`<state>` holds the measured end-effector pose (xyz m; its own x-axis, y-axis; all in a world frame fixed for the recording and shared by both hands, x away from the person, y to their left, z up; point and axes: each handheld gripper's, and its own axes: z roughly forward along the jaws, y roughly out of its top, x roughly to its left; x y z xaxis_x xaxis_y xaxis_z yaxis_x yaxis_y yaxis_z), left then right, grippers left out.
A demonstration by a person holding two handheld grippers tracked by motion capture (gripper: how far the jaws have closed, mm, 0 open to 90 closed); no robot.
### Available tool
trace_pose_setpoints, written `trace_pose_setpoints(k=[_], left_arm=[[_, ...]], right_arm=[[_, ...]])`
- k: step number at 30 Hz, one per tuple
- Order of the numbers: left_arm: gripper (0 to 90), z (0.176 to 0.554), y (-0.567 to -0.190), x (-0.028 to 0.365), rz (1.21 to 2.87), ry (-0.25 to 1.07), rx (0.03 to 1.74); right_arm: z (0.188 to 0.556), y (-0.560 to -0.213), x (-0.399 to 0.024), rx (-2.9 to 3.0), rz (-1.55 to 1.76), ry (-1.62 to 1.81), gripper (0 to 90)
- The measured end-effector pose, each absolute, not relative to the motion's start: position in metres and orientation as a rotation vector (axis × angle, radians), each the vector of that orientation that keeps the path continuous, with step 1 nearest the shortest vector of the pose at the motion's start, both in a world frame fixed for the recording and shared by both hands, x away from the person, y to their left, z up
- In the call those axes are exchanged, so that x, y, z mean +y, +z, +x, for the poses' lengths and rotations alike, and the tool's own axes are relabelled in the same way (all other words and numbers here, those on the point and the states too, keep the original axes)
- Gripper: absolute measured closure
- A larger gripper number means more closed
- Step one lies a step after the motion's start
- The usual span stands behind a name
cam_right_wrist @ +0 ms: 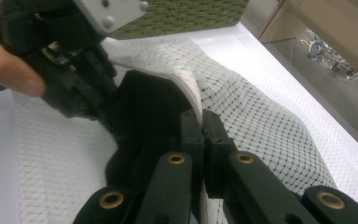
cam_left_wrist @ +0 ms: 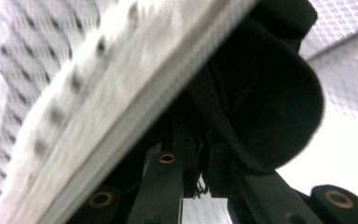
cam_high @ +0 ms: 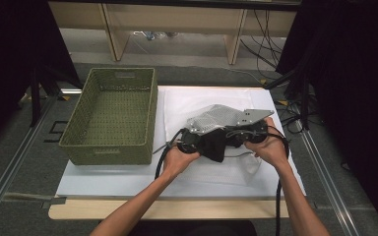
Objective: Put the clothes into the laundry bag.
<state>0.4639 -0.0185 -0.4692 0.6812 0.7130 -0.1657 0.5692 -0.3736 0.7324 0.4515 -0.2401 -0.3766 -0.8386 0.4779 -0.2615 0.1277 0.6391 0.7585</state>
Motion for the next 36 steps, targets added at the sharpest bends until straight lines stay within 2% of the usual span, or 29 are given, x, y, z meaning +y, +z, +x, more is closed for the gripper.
trace_pose_setpoints(k=[6, 13, 22, 27, 29, 34, 36], left_arm=[[85.8, 0.477, -0.47, -0.024, 2.025, 0.259, 1.045], [83.4, 0.482, -0.471, -0.024, 2.045, 0.275, 1.049], [60.7, 0.468, -0.472, -0.016, 2.033, 0.263, 1.05], [56.9, 0.461, -0.473, -0.014, 2.058, 0.217, 1.023], [58.3, 0.462, -0.476, -0.016, 2.067, 0.233, 1.029], [81.1, 0.474, -0.482, -0.016, 2.012, 0.235, 1.057], [84.8, 0.48, -0.482, -0.016, 1.991, 0.234, 1.073]], right_arm=[[0.452, -0.377, -0.241, 2.424, 0.476, 1.077, 90.0], [0.451, -0.377, -0.24, 2.438, 0.475, 1.074, 90.0], [0.451, -0.379, -0.241, 2.439, 0.479, 1.073, 90.0], [0.451, -0.38, -0.243, 2.44, 0.493, 1.069, 90.0], [0.451, -0.381, -0.242, 2.446, 0.487, 1.069, 90.0], [0.45, -0.381, -0.243, 2.448, 0.479, 1.068, 90.0], [0.449, -0.381, -0.244, 2.448, 0.491, 1.061, 90.0]])
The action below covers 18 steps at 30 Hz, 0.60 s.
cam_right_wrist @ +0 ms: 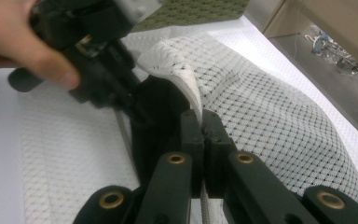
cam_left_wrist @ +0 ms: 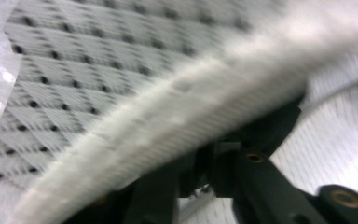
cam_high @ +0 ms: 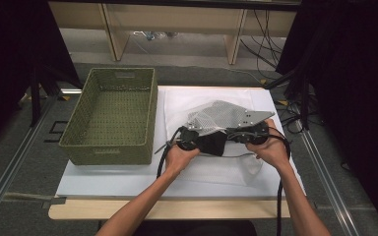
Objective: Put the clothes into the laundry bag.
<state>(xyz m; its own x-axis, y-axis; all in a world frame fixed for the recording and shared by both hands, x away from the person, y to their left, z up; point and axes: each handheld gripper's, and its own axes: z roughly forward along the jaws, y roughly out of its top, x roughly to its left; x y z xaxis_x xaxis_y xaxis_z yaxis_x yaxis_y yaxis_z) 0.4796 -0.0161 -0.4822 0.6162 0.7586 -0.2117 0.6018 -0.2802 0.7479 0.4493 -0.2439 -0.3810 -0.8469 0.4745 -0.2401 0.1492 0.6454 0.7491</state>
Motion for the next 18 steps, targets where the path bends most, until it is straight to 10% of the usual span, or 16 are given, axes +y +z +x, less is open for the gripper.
trace_pose_setpoints(k=[10, 18], left_arm=[[84.9, 0.489, -0.478, -0.018, 2.008, 0.282, 1.091], [56.8, 0.463, -0.47, -0.004, 2.062, 0.274, 1.042]], right_arm=[[0.445, -0.382, -0.243, 2.47, 0.453, 1.051, 90.0], [0.441, -0.392, -0.239, 2.514, 0.462, 1.02, 90.0]])
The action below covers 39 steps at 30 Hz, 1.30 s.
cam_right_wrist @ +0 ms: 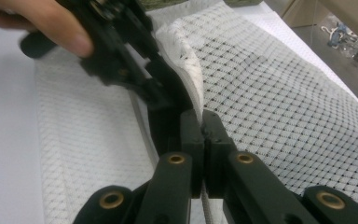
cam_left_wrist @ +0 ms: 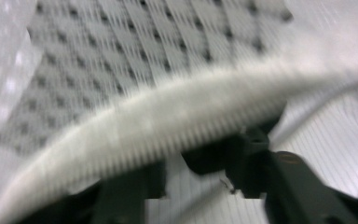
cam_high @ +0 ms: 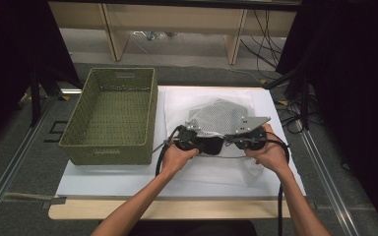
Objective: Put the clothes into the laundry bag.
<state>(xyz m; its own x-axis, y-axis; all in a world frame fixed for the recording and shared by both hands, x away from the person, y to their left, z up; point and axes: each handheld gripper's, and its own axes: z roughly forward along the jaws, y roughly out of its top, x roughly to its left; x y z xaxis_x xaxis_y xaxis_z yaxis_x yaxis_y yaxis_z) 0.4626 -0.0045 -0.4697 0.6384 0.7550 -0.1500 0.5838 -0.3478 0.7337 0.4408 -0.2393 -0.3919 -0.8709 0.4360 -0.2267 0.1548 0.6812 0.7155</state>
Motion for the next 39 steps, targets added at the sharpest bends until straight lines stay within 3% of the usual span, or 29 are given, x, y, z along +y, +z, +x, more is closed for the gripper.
trace_pose_setpoints(k=[8, 19, 39], left_arm=[[46.5, 0.438, -0.461, 0.02, 2.137, 0.296, 0.979], [41.6, 0.412, -0.459, 0.038, 2.24, 0.249, 0.896], [36.8, 0.371, -0.444, 0.067, 2.205, 0.233, 0.843]], right_arm=[[0.436, -0.401, -0.234, 2.549, 0.424, 0.976, 90.0], [0.429, -0.417, -0.227, 2.626, 0.447, 0.92, 90.0], [0.428, -0.449, -0.22, 2.721, 0.395, 0.777, 90.0]])
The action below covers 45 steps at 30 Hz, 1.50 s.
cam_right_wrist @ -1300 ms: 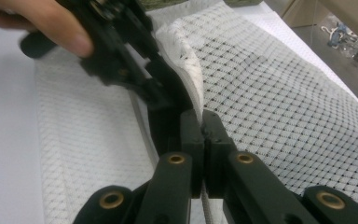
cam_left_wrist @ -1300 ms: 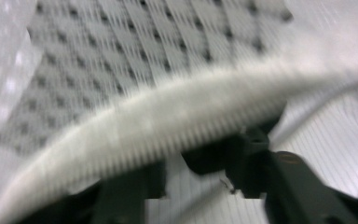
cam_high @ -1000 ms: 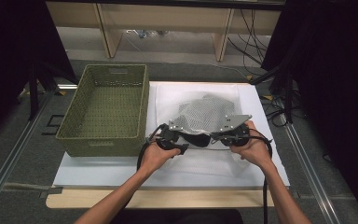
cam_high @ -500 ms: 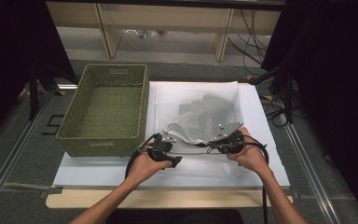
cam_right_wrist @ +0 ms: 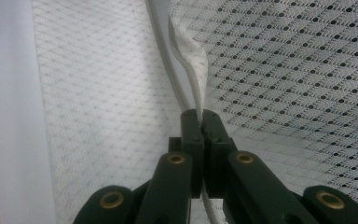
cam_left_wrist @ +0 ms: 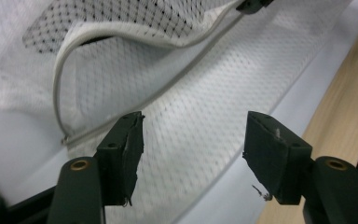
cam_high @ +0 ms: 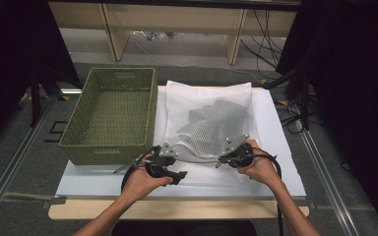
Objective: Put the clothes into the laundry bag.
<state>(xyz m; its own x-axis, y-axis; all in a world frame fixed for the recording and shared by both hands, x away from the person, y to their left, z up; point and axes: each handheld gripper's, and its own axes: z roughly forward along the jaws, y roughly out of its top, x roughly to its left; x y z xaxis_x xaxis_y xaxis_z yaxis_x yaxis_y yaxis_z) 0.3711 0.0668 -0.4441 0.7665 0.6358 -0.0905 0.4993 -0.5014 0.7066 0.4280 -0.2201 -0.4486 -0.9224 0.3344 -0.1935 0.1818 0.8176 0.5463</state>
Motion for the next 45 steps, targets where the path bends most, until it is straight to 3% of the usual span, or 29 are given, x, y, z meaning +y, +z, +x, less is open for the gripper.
trace_pose_setpoints(k=[11, 17, 22, 36, 45], left_arm=[[33.4, 0.354, -0.45, 0.101, 2.185, 0.275, 0.875], [30.1, 0.349, -0.459, 0.109, 2.156, 0.196, 0.901], [29.7, 0.343, -0.462, 0.113, 2.184, 0.226, 0.858], [27.9, 0.345, -0.462, 0.108, 2.156, 0.281, 0.802], [27.7, 0.346, -0.461, 0.111, 2.147, 0.3, 0.818]], right_arm=[[0.43, -0.46, -0.219, 2.74, 0.352, 0.696, 90.0], [0.431, -0.462, -0.221, 2.74, 0.367, 0.692, 90.0], [0.431, -0.461, -0.223, 2.739, 0.385, 0.719, 89.5], [0.429, -0.446, -0.226, 2.699, 0.454, 0.82, 74.7], [0.428, -0.436, -0.227, 2.651, 0.449, 0.861, 70.5]])
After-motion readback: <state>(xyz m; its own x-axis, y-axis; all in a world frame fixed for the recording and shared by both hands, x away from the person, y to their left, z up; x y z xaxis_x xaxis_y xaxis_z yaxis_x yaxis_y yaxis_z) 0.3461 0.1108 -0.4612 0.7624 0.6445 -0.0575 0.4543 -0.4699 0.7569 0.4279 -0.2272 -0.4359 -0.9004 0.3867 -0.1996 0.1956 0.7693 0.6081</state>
